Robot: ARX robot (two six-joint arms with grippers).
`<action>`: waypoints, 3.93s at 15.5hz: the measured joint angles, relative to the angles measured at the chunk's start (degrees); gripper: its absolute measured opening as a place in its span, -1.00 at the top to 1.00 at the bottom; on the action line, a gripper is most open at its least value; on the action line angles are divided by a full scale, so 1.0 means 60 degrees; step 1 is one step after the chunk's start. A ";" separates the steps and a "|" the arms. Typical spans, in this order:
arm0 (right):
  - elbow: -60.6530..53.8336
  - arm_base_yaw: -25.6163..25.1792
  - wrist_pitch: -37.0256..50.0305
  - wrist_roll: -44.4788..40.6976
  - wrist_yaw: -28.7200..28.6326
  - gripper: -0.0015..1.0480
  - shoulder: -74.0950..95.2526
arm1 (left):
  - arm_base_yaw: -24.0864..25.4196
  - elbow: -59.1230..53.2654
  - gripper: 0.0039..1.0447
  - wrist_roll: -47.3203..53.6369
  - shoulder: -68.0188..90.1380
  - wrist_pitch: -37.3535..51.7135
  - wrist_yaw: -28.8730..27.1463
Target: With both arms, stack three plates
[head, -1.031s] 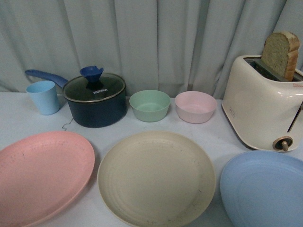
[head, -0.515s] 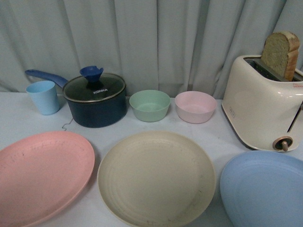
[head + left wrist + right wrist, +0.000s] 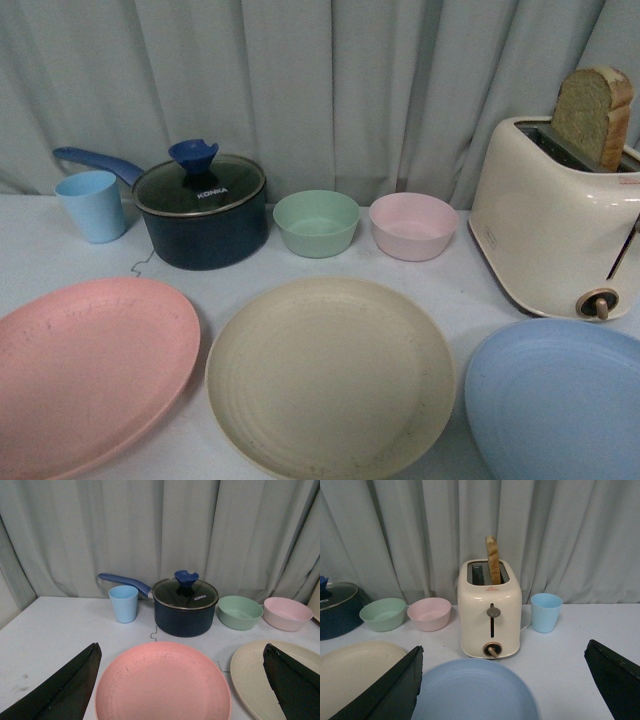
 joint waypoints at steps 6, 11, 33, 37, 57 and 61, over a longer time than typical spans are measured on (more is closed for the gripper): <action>0.0000 0.0000 0.0000 0.0000 0.0000 -0.87 0.0000 | 0.0000 0.0000 -0.88 0.0000 0.0000 0.0000 0.0000; 0.0000 0.0000 0.0000 0.0000 0.0000 -0.87 0.0000 | 0.0000 0.0000 -0.88 0.0000 0.0000 0.0000 0.0000; 0.0000 0.0000 0.0000 0.0000 0.0000 -0.87 0.0000 | 0.0000 0.0000 -0.88 0.0000 0.0000 0.0000 0.0000; 0.0000 0.0000 0.0000 0.0000 0.0000 -0.87 0.0000 | 0.0000 0.0000 -0.88 0.0000 0.0000 0.0000 0.0000; 0.0000 0.0000 0.0000 0.0000 0.0000 -0.87 0.0000 | 0.0000 0.0000 -0.88 0.0000 0.0000 0.0000 0.0000; 0.0000 0.0000 0.0000 0.0000 0.0000 -0.87 0.0000 | 0.0000 0.0000 -0.88 0.0000 0.0000 0.0000 0.0000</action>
